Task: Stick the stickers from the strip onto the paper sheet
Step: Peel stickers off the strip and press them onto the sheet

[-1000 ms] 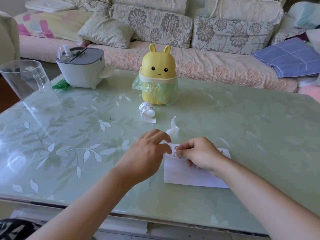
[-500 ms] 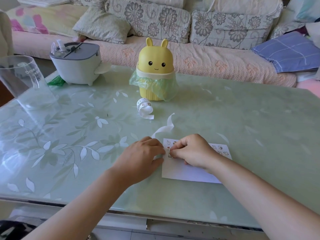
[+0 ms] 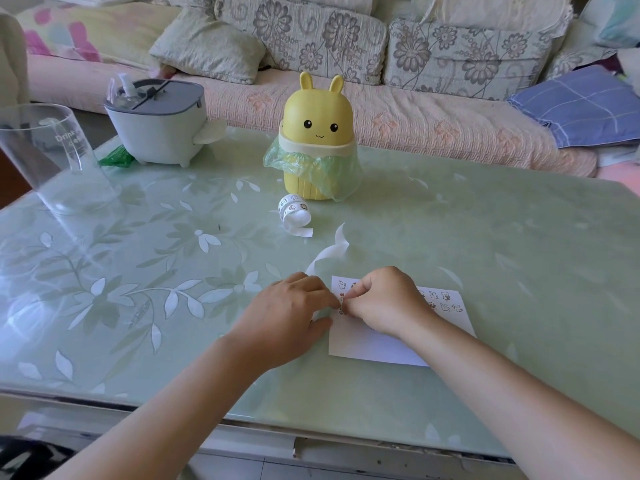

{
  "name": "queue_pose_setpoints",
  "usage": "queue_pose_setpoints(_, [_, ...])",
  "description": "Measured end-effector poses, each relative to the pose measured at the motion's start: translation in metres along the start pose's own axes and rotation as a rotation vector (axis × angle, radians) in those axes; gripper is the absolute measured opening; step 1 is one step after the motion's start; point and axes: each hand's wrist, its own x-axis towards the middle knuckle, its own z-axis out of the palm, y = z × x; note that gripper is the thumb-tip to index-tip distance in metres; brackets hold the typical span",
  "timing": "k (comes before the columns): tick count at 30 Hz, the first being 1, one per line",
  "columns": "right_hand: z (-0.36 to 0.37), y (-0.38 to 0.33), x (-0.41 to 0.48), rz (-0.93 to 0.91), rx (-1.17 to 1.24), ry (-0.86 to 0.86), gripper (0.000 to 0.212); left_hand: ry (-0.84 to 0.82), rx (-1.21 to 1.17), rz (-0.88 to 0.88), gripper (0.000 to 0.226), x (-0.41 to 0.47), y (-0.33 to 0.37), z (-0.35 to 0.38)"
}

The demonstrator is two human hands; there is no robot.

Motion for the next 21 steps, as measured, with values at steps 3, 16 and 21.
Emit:
queue_pose_setpoints(3, [0.0, -0.007, 0.001, 0.005, -0.101, 0.014, 0.007, 0.006, 0.022, 0.025, 0.025, -0.003, -0.001, 0.001])
queue_pose_setpoints(16, [-0.006, 0.002, -0.012, -0.17, -0.383, 0.128, 0.016, 0.038, 0.07, 0.033, 0.032, -0.007, 0.004, 0.006])
queue_pose_setpoints(21, [0.0, 0.019, -0.027, -0.393, -0.448, 0.081, 0.025, 0.044, 0.118, 0.026, 0.039, -0.006, 0.005, 0.008])
